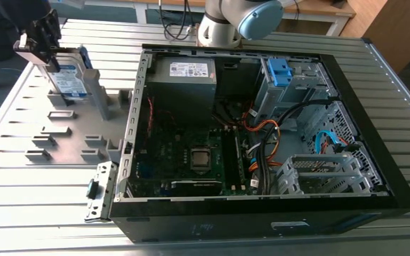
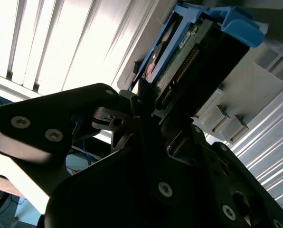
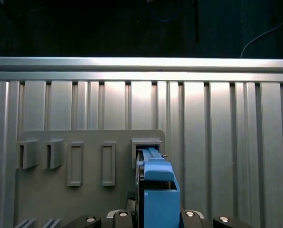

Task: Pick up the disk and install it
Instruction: 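Pick up the disk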

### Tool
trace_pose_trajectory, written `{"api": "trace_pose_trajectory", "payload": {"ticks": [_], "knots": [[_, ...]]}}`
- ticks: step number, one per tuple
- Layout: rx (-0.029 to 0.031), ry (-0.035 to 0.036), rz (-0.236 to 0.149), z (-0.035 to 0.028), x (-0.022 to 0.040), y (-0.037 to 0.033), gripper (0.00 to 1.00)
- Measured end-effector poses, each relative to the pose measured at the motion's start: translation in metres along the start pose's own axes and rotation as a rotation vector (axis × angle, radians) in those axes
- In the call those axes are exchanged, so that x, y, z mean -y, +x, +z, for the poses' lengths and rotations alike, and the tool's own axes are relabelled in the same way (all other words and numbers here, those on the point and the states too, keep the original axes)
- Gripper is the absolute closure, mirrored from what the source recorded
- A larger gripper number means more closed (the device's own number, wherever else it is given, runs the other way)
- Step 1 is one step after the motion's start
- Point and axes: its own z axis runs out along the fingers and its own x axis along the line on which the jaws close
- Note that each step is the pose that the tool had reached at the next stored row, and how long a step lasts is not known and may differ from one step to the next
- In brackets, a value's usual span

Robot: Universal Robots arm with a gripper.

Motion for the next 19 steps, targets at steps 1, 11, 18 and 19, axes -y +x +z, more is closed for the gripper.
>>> {"api": "trace_pose_trajectory", "payload": {"ticks": [1, 11, 18, 19], "knots": [[0.0000, 0.0000, 0.000, -0.0012, 0.0000, -0.0001, 0.64], [0.0000, 0.0001, 0.000, -0.0131, -0.0005, -0.0004, 0.64], [0.0001, 0.0001, 0.000, -0.0181, -0.0007, -0.0006, 0.64], [0.0001, 0.0001, 0.000, -0.0186, -0.0007, -0.0006, 0.64]]}}
